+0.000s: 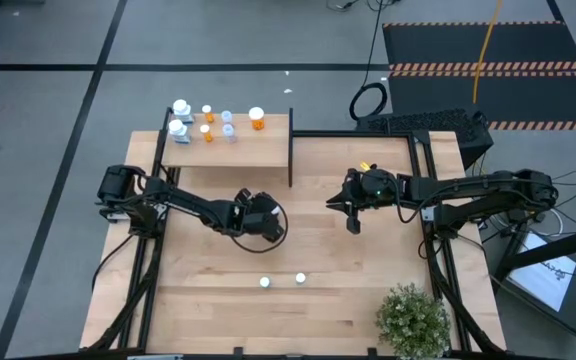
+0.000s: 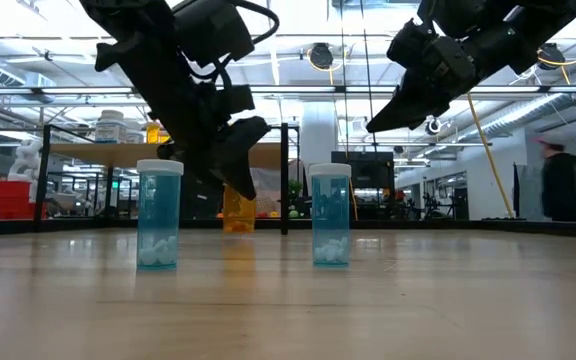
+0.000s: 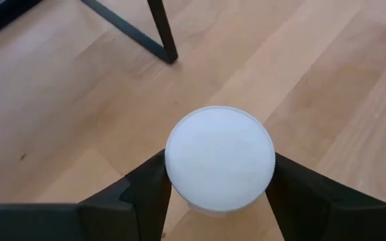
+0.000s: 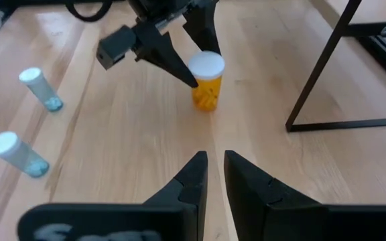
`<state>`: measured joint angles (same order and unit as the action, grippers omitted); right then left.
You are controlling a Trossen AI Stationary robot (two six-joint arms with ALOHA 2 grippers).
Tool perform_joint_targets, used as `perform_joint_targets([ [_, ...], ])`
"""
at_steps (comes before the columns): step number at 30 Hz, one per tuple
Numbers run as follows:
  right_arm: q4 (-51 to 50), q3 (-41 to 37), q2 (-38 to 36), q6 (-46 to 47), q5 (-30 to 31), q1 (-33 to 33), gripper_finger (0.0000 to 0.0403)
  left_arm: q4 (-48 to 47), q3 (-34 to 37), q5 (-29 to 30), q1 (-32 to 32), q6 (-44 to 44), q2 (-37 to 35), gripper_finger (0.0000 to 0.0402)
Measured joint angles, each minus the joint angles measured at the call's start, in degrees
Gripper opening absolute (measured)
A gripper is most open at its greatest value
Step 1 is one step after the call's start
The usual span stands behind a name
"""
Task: Pick and place medicine bottles onto shelf by color
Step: Put the large orange pill bottle on the shelf aligned with the other large orange pill bottle
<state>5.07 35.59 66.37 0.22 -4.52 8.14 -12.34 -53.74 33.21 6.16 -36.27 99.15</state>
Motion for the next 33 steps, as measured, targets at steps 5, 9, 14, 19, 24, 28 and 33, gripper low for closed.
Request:
perform_joint_targets([
  [5, -1.07, 0.0, 0.0, -0.81, 0.0, 0.0, 0.0048, 0.48, 0.0, -0.01, 0.34, 0.0, -0.44, 0.0207],
  [9, -1.06, -0.02, 0.0, -0.87, -0.01, 0.0, 0.0048, 0.26, 0.02, -0.31, 0.34, 0.0, -0.76, 0.021],
  [14, -1.01, -0.02, 0.0, -0.87, 0.01, 0.0, 0.0048, 0.4, 0.02, -0.31, 0.65, 0.0, -0.79, 0.0216],
  [19, -1.03, -0.02, 0.0, -0.87, 0.01, 0.0, 0.0048, 0.49, -0.25, -1.27, 1.11, -0.05, -0.79, 0.0209],
  [24, -1.03, -0.02, 0.0, -0.88, 0.01, 0.0, 0.0048, 0.36, -1.9, -1.91, 1.12, 0.32, -1.5, 0.0207],
  [28, -1.15, -0.02, 0.0, -0.89, 0.01, 0.0, 0.0048, -0.96, -4.31, -1.95, 1.11, 1.46, -2.26, 0.0211],
  [33, -1.2, -0.02, 0.02, -0.89, 0.01, 0.0, 0.0048, -6.04, -7.93, -2.1, 1.1, 1.5, -3.03, 0.0207],
])
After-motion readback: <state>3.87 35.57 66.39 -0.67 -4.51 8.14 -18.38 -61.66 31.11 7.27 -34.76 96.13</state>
